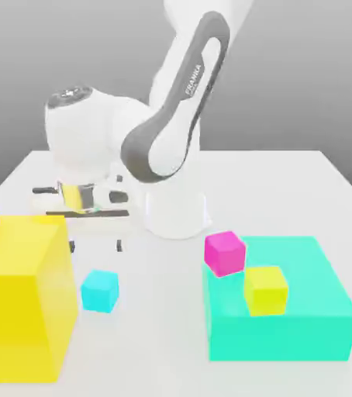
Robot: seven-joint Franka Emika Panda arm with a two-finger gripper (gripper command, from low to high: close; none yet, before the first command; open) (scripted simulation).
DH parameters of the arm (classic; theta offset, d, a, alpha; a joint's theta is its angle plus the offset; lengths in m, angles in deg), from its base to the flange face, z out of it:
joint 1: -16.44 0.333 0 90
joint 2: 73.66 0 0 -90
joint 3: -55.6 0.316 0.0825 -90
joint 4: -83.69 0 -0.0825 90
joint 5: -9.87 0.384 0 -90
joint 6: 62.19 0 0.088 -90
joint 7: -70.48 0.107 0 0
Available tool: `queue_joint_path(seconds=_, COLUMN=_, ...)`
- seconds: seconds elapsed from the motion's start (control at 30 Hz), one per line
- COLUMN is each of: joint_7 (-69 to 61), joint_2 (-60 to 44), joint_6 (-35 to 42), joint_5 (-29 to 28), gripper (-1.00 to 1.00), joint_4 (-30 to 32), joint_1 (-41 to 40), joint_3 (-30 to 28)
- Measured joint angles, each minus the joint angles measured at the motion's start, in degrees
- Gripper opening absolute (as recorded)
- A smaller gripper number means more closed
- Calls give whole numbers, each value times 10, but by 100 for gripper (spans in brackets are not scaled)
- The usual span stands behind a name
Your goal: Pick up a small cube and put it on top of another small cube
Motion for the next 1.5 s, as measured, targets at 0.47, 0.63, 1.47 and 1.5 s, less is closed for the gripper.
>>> queue_joint_path(seconds=0.47, joint_7=-140, joint_2=77, joint_6=-35, joint_5=286, gripper=-100, joint_4=-64, joint_1=-274, joint_3=330)
queue_joint_path(seconds=0.63, joint_7=-112, joint_2=62, joint_6=-32, joint_5=247, gripper=-100, joint_4=-52, joint_1=-233, joint_3=282)
queue_joint_path(seconds=1.47, joint_7=-177, joint_2=264, joint_6=401, joint_5=-108, gripper=-100, joint_4=-45, joint_1=232, joint_3=-257)
queue_joint_path(seconds=1.5, joint_7=-177, joint_2=273, joint_6=409, joint_5=-108, gripper=-100, joint_4=-46, joint_1=246, joint_3=-261)
